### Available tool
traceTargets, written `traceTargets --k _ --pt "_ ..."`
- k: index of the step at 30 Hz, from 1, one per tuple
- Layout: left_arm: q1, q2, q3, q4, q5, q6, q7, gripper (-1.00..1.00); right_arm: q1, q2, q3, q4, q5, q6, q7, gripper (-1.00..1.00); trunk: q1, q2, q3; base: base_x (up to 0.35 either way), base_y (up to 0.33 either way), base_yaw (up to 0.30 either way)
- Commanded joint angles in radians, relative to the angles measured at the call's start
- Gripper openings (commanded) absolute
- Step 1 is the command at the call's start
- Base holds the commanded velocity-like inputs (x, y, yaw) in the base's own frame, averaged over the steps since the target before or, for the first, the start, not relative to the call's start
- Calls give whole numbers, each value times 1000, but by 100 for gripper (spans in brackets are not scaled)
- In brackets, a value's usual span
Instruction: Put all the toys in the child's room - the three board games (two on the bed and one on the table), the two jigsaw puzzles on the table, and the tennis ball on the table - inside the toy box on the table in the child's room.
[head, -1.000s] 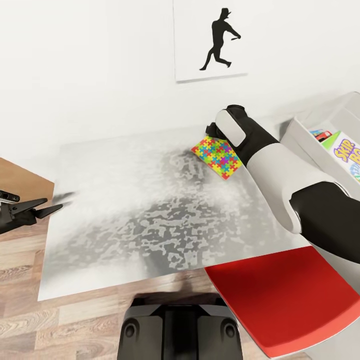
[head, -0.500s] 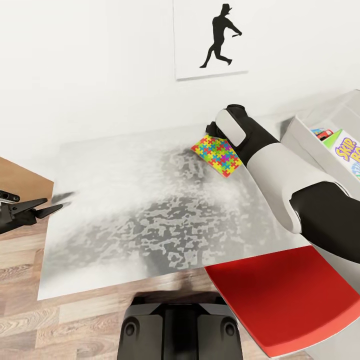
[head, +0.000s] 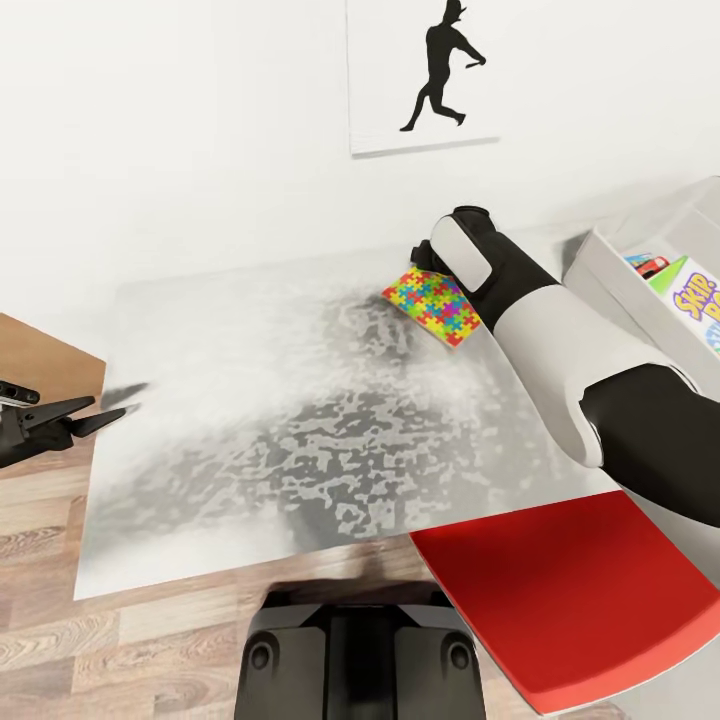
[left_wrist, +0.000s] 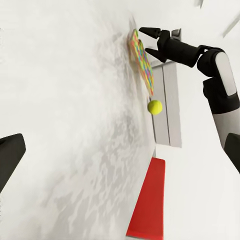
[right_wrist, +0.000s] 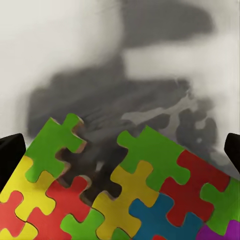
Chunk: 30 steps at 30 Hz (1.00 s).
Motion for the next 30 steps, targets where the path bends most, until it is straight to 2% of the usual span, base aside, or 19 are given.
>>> traceTargets --k 1,30 --pt "0 0 0 0 0 11 -4 100 0 -1 7 25 -18 5 -7 100 1 -1 -1 -22 0 0" --pt "0 0 0 1 -1 11 -4 100 6 -3 8 26 -18 6 -7 100 1 -1 -2 -56 25 0"
